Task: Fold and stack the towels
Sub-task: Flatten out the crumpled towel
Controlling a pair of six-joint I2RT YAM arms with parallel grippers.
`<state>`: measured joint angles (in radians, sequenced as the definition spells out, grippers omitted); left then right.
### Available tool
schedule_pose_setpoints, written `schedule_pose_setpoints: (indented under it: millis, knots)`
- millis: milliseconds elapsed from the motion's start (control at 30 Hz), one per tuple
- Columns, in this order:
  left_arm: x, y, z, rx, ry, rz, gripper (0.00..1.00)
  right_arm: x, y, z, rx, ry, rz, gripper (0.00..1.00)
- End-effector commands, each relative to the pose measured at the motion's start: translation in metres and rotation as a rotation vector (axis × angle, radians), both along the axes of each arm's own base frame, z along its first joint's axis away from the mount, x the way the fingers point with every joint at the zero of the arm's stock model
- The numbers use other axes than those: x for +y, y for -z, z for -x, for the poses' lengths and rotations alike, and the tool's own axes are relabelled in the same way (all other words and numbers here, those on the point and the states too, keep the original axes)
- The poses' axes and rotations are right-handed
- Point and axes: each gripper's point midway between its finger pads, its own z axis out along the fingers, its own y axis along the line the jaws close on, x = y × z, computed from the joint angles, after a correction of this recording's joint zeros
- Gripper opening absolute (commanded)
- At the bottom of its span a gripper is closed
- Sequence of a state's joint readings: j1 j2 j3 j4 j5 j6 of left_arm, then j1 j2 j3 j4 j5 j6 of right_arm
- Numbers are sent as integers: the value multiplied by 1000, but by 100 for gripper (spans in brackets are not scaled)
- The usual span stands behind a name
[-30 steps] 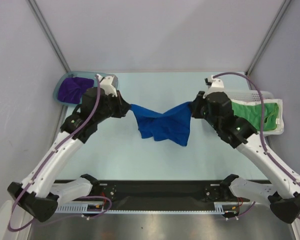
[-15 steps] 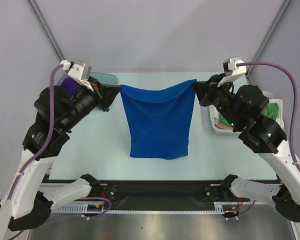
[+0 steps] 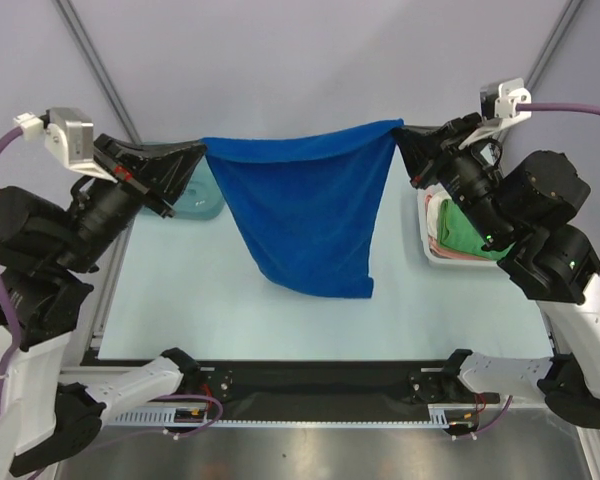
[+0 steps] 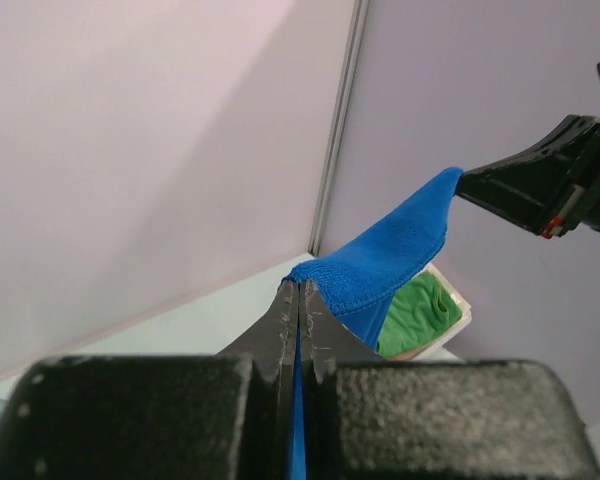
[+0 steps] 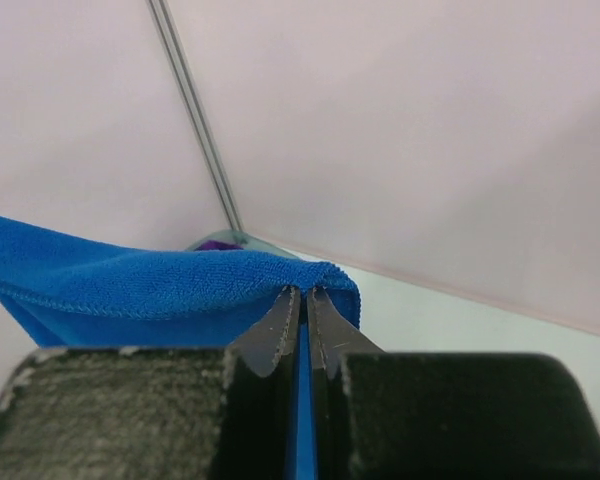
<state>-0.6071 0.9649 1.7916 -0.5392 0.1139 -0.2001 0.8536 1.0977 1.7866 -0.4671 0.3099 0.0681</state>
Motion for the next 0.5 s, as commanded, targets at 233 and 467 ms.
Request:
schedule_pose_setpoints:
  millis: [233,467]
  knots:
    - [6,-61,20,-190,24,57,0,-10,-61,8,-160,20,-45,0]
    - [8,-81,15,-230,-2,82,0,-16,-87,11,-223,37,-75,0]
